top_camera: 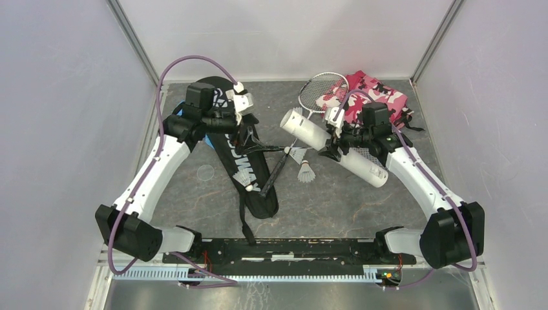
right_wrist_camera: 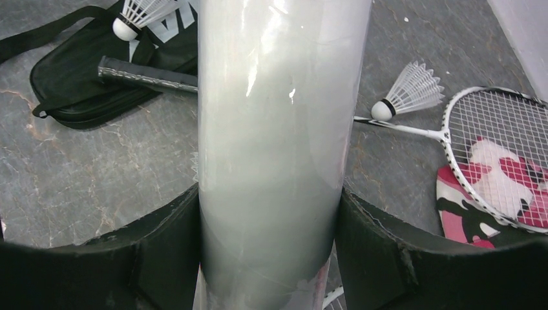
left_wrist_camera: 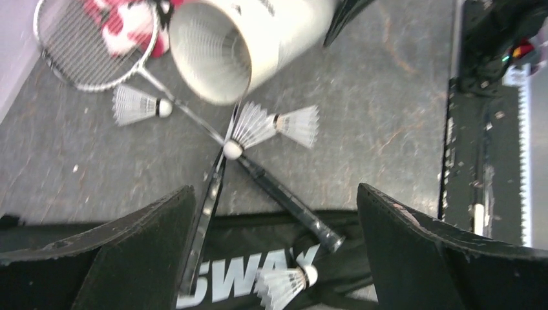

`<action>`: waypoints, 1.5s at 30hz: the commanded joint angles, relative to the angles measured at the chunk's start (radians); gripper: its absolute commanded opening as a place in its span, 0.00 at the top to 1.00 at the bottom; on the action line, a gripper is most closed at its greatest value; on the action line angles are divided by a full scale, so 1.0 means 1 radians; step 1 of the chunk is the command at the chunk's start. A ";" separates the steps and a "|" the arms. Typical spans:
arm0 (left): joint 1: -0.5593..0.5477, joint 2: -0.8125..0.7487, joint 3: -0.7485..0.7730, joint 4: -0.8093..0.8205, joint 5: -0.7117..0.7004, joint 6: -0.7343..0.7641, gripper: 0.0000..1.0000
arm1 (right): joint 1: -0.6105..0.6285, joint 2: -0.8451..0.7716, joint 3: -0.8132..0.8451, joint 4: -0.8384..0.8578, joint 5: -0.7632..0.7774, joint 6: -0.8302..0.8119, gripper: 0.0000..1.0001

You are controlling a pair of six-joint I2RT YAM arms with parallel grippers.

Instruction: Pack up the badminton gear

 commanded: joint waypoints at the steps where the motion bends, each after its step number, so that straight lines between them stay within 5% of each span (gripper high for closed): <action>1: 0.000 -0.025 -0.015 -0.134 -0.165 0.142 0.00 | -0.021 -0.030 -0.004 0.040 0.006 0.000 0.60; 15: 0.052 0.125 -0.178 -0.253 -0.337 0.172 0.06 | -0.052 -0.027 -0.028 0.057 0.015 0.005 0.60; 29: 0.116 0.372 -0.152 -0.293 -0.284 0.200 0.21 | -0.052 -0.017 -0.034 0.056 0.016 0.003 0.60; 34: 0.116 0.429 -0.138 -0.316 -0.238 0.217 0.34 | -0.053 -0.014 -0.036 0.056 0.016 0.003 0.60; 45: 0.116 0.437 -0.102 -0.417 -0.165 0.269 0.87 | -0.053 -0.010 -0.036 0.058 0.017 0.005 0.60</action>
